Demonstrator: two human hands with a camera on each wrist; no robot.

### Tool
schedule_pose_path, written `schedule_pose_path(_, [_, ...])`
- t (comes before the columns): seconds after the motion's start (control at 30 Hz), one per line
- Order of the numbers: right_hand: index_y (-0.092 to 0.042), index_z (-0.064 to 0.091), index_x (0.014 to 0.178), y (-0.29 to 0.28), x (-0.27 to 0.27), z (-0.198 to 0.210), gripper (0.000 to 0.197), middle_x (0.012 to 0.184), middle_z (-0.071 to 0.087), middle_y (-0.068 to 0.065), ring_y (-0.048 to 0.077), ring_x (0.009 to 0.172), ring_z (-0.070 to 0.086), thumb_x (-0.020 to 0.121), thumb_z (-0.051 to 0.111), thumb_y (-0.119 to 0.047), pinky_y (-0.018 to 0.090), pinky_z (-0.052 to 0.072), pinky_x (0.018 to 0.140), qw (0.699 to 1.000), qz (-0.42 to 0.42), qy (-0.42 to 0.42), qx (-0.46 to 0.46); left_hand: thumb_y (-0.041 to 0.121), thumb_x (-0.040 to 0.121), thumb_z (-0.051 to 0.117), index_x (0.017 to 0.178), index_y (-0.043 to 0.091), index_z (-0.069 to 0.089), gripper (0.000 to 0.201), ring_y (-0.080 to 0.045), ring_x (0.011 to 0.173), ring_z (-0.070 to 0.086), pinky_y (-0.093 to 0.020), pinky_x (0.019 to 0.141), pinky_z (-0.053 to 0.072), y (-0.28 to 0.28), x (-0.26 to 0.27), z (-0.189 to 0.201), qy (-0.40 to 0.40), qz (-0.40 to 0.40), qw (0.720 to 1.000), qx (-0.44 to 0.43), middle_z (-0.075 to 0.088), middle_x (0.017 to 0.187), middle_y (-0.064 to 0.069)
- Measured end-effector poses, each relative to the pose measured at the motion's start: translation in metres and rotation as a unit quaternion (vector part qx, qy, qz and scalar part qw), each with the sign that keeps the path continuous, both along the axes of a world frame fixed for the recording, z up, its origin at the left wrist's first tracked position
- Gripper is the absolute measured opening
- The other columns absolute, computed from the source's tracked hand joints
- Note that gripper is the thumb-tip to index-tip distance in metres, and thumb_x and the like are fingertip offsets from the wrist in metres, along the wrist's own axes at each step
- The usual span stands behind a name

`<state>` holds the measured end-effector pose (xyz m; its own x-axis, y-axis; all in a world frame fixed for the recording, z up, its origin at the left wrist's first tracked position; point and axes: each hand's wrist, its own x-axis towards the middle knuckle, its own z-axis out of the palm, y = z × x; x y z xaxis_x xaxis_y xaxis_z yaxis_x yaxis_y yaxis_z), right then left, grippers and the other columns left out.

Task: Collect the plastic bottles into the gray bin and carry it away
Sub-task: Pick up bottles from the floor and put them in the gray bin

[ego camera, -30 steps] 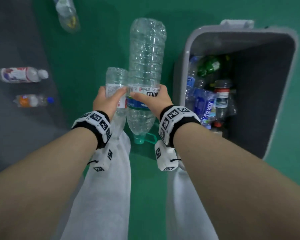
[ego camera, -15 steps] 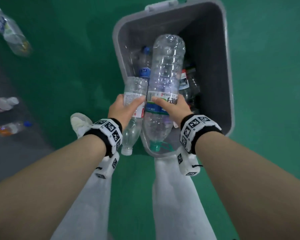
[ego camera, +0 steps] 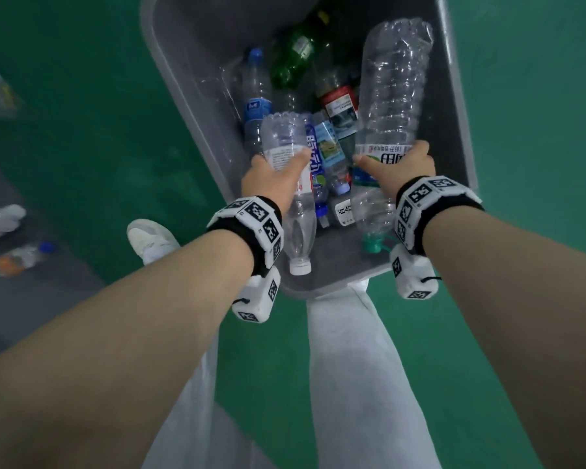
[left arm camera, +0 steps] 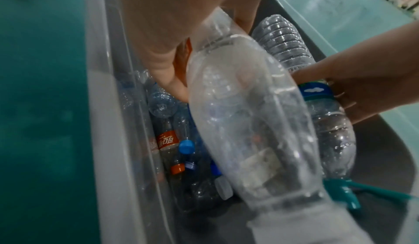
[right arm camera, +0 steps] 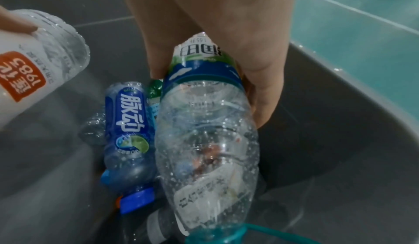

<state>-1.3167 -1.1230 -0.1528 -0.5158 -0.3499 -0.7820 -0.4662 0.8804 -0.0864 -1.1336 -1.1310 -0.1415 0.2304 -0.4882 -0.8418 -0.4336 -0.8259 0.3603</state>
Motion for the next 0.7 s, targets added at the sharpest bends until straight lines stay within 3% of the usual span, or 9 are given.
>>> schedule_pose_path(0.17, [-0.008,0.026,0.142,0.007,-0.007,-0.029,0.098,0.140,0.039,0.014,0.031,0.125,0.046,0.071,0.074,-0.057,0.040,0.042,0.098,0.999,0.026,0.028,-0.015,0.063,0.079,0.059,0.122,0.010,0.049,0.069,-0.022,0.096,0.060,-0.025,0.074,0.043,0.000,0.002,-0.021,-0.086,-0.036,0.996,0.001,0.059,0.110,-0.003])
schedule_pose_path(0.33, [-0.010,0.031,0.140,0.016,-0.004,-0.049,0.084,0.135,0.042,0.015,0.032,0.119,0.049,0.072,0.077,-0.031,0.037,0.044,0.094,0.997,0.044,0.047,-0.052,0.055,0.078,0.065,0.127,0.009,0.045,0.070,-0.022,0.099,0.058,-0.026,0.078,0.046,0.000,0.014,-0.033,-0.141,-0.067,0.988,0.023,0.055,0.115,-0.004])
schedule_pose_path(0.5, [-0.010,0.038,0.133,0.026,-0.003,-0.047,0.069,0.131,0.043,0.015,0.033,0.116,0.050,0.076,0.073,-0.027,0.039,0.045,0.087,0.998,0.038,0.038,-0.041,0.049,0.076,0.069,0.123,0.009,0.050,0.065,-0.020,0.086,0.057,-0.024,0.070,0.043,0.000,0.007,-0.036,-0.145,-0.062,0.986,0.056,0.061,0.113,-0.005])
schedule_pose_path(0.7, [-0.012,0.041,0.133,0.033,0.002,-0.044,0.060,0.131,0.040,0.014,0.033,0.118,0.046,0.080,0.067,-0.022,0.039,0.044,0.086,0.998,0.036,0.021,-0.048,0.051,0.079,0.066,0.123,0.007,0.056,0.063,-0.027,0.096,0.063,-0.026,0.071,0.045,0.005,-0.006,-0.049,-0.122,-0.048,0.981,0.142,0.064,0.115,-0.010])
